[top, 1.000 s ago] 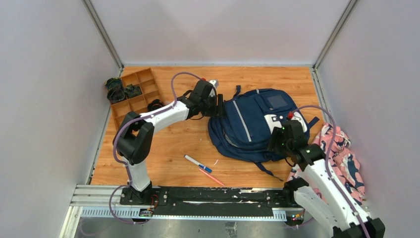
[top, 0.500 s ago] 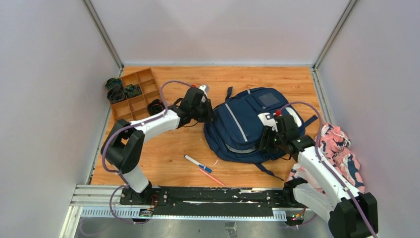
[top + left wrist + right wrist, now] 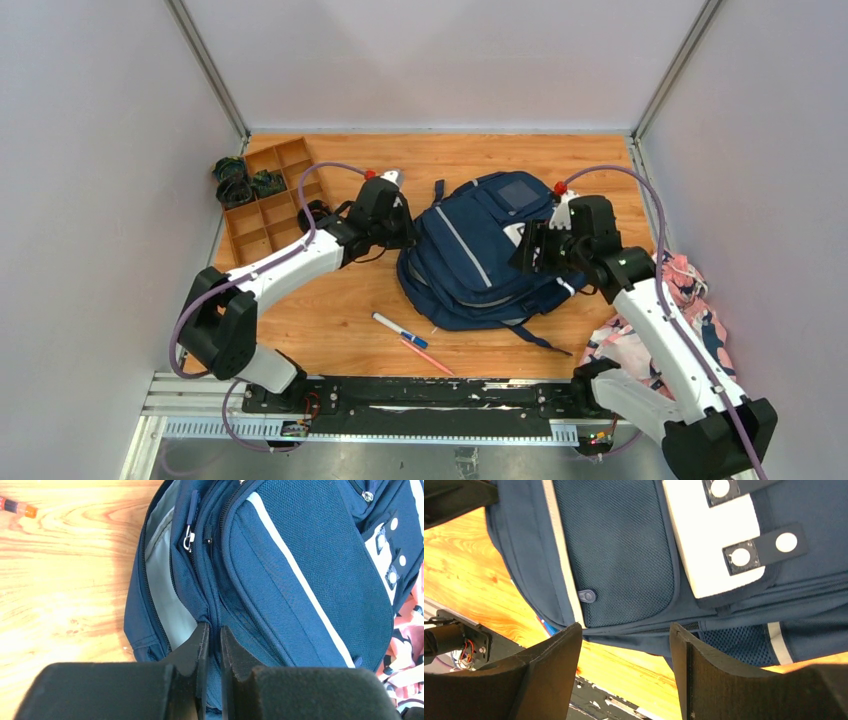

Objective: Pack the student bag
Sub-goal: Adjust the student bag at the center of the board.

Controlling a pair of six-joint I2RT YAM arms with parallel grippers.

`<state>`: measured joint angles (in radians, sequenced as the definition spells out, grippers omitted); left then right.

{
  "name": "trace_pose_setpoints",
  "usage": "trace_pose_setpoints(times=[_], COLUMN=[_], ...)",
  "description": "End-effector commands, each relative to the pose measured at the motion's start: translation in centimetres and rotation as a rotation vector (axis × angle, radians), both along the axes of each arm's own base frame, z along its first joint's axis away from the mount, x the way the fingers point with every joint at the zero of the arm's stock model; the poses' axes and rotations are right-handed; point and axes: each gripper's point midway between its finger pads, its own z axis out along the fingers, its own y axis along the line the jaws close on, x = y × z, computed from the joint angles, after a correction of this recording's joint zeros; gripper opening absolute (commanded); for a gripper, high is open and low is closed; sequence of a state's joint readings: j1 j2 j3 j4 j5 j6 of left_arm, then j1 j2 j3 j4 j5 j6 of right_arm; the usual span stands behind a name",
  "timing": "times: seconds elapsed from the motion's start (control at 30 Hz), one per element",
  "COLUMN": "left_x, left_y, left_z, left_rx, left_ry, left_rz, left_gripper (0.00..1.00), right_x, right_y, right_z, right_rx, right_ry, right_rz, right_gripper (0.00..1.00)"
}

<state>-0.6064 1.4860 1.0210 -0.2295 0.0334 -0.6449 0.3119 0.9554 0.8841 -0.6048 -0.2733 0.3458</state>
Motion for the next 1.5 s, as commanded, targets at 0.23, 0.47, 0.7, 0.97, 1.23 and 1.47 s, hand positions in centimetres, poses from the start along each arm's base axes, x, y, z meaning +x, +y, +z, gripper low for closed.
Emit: trace_pose_setpoints(times=[0.23, 0.47, 0.7, 0.97, 1.23, 1.47], left_x=[-0.7, -2.1, -4.0, -4.2, -2.3, -1.7], left_y=[0.7, 1.6, 2.9, 5.2, 6.5, 2.9], left_z=[0.5, 0.2, 1.0, 1.2, -0.7, -2.8], left_rx=[0.01, 0.016, 0.011, 0.093, 0.172, 0.053], left_ry=[0.0, 0.017, 0.001, -0.024, 0.006, 0.068], left_rz=[0.004, 0.007, -0.001, 0.023, 0.048, -0.068], left_gripper=[0.0, 0.0, 0.28, 0.41, 0.53, 0.55], right_x=[-1.6, -1.9, -2.1, -3.9, -4.9, -4.1], right_y=[6.3, 10.2, 11.5, 10.4, 6.7, 2.6], right_z=[3.5, 2.6, 1.5, -1.5, -4.1, -4.4], right_rx=[-0.083, -0.11, -0.11, -0.155, -0.292, -0.376], right_ry=[-0.138, -0.144, -0.126, -0.051, -0.015, -0.069], right_rz=[0.274, 0.379, 0.415, 0.443, 0.374, 0.178], right_gripper=[0.69, 0.68, 0.68, 0.68, 0.67, 0.68])
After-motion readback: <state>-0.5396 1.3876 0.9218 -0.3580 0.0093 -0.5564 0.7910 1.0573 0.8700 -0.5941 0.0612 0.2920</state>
